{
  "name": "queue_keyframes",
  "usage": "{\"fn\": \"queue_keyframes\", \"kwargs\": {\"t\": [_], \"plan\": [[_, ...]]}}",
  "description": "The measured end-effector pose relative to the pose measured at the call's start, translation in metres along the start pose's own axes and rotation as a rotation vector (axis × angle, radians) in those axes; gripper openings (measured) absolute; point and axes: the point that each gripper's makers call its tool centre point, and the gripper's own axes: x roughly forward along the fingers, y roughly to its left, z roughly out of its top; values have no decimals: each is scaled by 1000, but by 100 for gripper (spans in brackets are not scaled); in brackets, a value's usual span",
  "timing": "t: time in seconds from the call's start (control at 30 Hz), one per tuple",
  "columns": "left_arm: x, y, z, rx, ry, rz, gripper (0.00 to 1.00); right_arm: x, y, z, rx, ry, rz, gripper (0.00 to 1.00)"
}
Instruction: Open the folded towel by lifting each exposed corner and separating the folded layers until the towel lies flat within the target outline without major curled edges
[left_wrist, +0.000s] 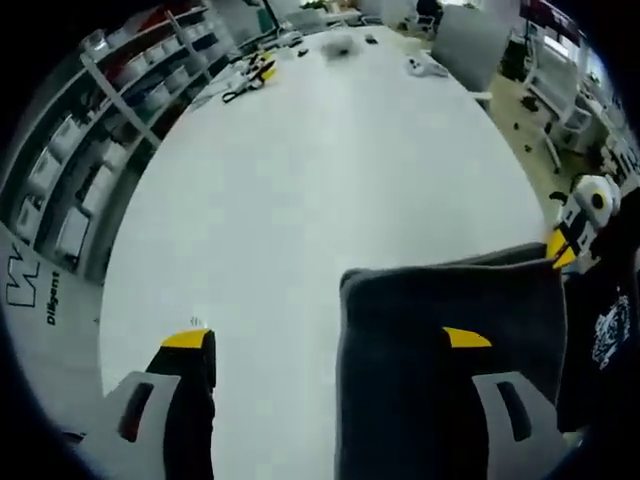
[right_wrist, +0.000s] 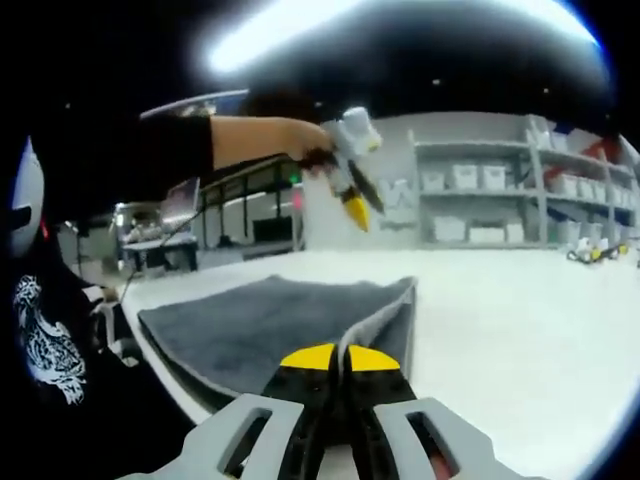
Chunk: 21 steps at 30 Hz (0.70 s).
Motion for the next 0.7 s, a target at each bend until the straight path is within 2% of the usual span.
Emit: {"fn": "queue_keyframes", "kwargs": {"t": [0.17, 0.27, 0.43, 0.57, 0.7], "plan": [[10, 7, -2, -5, -1, 1, 84, 1, 2, 0, -2, -3, 7, 0], [18, 6, -6, 27, 11, 1, 80, 1, 3, 1, -4, -6, 9, 0], [29, 8, -7, 10, 10, -6, 68, 0, 2, -2, 1, -2, 8, 0], [40, -5, -12, 25, 37, -21, 69, -1, 3, -3, 5, -2, 7, 0], [47, -10, -10, 32, 29, -30, 68, -1, 2, -4, 12, -1, 6, 0]]}}
